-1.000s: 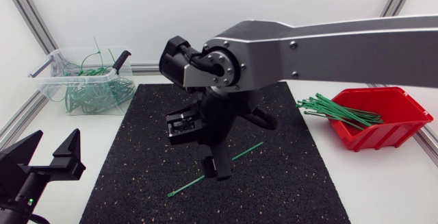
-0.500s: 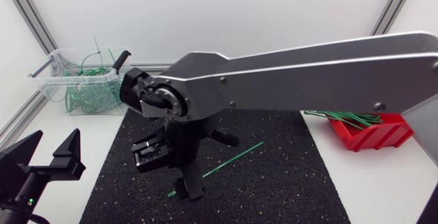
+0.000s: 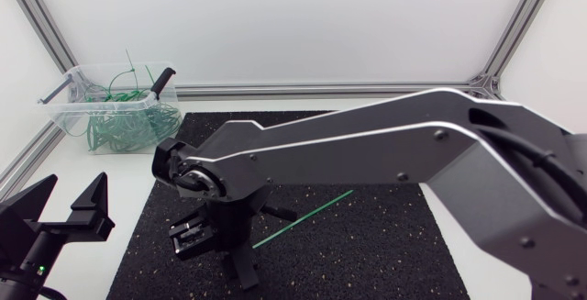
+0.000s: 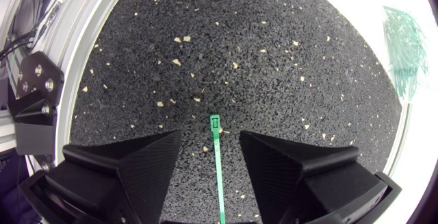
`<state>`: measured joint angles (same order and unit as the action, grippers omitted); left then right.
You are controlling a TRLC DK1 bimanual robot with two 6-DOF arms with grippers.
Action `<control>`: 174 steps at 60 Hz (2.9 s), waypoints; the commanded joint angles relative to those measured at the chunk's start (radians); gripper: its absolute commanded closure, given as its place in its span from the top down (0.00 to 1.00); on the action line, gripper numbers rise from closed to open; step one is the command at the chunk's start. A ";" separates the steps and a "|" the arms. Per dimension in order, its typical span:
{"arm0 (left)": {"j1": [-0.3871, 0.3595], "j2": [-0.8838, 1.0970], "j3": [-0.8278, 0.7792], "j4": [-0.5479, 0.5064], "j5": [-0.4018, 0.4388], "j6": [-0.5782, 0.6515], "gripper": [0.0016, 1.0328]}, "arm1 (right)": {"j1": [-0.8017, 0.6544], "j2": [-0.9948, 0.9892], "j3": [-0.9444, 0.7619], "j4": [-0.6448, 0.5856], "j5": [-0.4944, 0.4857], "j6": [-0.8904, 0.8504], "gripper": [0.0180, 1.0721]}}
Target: Take a green cable tie from the red box, thread the tail through the head to close it, then place it in the transparent bin on the left.
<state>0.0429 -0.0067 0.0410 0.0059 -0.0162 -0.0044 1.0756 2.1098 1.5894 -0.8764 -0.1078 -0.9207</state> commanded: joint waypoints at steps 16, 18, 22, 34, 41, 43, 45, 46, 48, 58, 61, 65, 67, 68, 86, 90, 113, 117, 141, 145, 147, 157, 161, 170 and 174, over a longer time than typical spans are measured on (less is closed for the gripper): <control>-0.001 -0.006 -0.039 -0.023 0.002 -0.020 0.96 | 0.010 0.082 0.037 0.013 -0.006 -0.007 0.41; -0.001 -0.006 -0.039 -0.023 0.002 -0.020 0.96 | 0.010 0.084 0.040 0.013 -0.007 -0.007 0.39; -0.001 -0.006 -0.039 -0.023 0.002 -0.020 0.96 | 0.012 0.087 0.046 0.013 -0.007 -0.007 0.39; 0.000 -0.004 -0.039 -0.023 0.002 -0.020 0.96 | 0.010 0.108 0.069 -0.009 -0.015 -0.014 0.26; 0.000 -0.004 -0.039 -0.023 0.002 -0.020 0.96 | 0.010 0.115 0.072 -0.019 -0.015 -0.017 0.26; 0.000 -0.006 -0.039 -0.023 0.002 -0.020 0.96 | 0.010 0.118 0.075 -0.027 -0.015 -0.017 0.25; -0.001 -0.006 -0.039 -0.023 0.002 -0.020 0.96 | 0.010 0.121 0.078 -0.036 -0.018 -0.020 0.22; -0.001 -0.006 -0.039 -0.023 0.002 -0.020 0.96 | 0.010 0.124 0.080 -0.042 -0.020 -0.023 0.22; -0.001 -0.006 -0.039 -0.023 0.002 -0.020 0.96 | 0.010 0.125 0.081 -0.049 -0.021 -0.023 0.21; -0.005 -0.004 -0.039 -0.023 0.002 -0.020 0.96 | 0.006 0.141 0.093 -0.090 -0.023 -0.024 0.15; -0.005 -0.004 -0.039 -0.023 0.002 -0.020 0.96 | 0.004 0.142 0.099 -0.104 -0.029 -0.024 0.13; -0.005 -0.004 -0.039 -0.023 0.002 -0.020 0.96 | 0.001 0.144 0.107 -0.110 -0.032 -0.020 0.12; -0.006 -0.006 -0.039 -0.023 0.002 -0.020 0.96 | -0.003 0.141 0.112 -0.119 -0.035 -0.020 0.10; -0.006 -0.006 -0.039 -0.023 0.002 -0.020 0.96 | -0.005 0.139 0.113 -0.125 -0.041 -0.020 0.09; 0.003 -0.009 -0.041 0.012 0.002 -0.022 0.96 | -0.078 -0.057 0.127 -0.230 -0.089 -0.014 0.06; 0.006 -0.009 -0.007 -0.027 0.001 -0.017 0.96 | -0.111 -0.117 0.119 -0.240 -0.107 -0.004 0.06; -0.005 0.094 0.126 -0.026 0.002 0.004 0.94 | -0.270 -0.304 0.119 -0.237 -0.158 0.071 0.05; -0.026 0.157 0.158 -0.026 0.012 0.004 0.94 | -0.296 -0.310 0.159 -0.260 -0.194 0.092 0.05; -0.275 0.496 0.412 -0.107 0.137 -0.026 0.87 | -0.464 -0.294 0.311 -0.466 -0.592 0.085 0.05; -0.275 0.548 0.461 -0.129 0.229 -0.026 0.87 | -0.493 -0.274 0.340 -0.513 -0.652 0.052 0.05; -0.281 0.579 0.487 -0.132 0.256 -0.026 0.87 | -0.503 -0.260 0.357 -0.538 -0.679 0.036 0.05; -0.316 0.752 0.602 -0.178 0.309 0.153 0.80 | -0.508 -0.240 0.386 -0.596 -0.733 -0.017 0.05; -0.316 0.798 0.625 -0.195 0.366 0.176 0.80 | -0.503 -0.237 0.400 -0.608 -0.756 -0.024 0.05; -0.317 0.889 0.634 -0.165 0.552 0.291 0.80 | -0.488 -0.212 0.437 -0.653 -0.791 -0.063 0.05; -0.316 0.896 0.622 -0.133 0.610 0.322 0.80 | -0.488 -0.205 0.445 -0.661 -0.814 -0.079 0.05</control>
<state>-0.2661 0.8772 0.6621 -0.1684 0.5396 0.2482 0.5777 1.8709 2.0090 -1.5120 -0.9020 -0.9562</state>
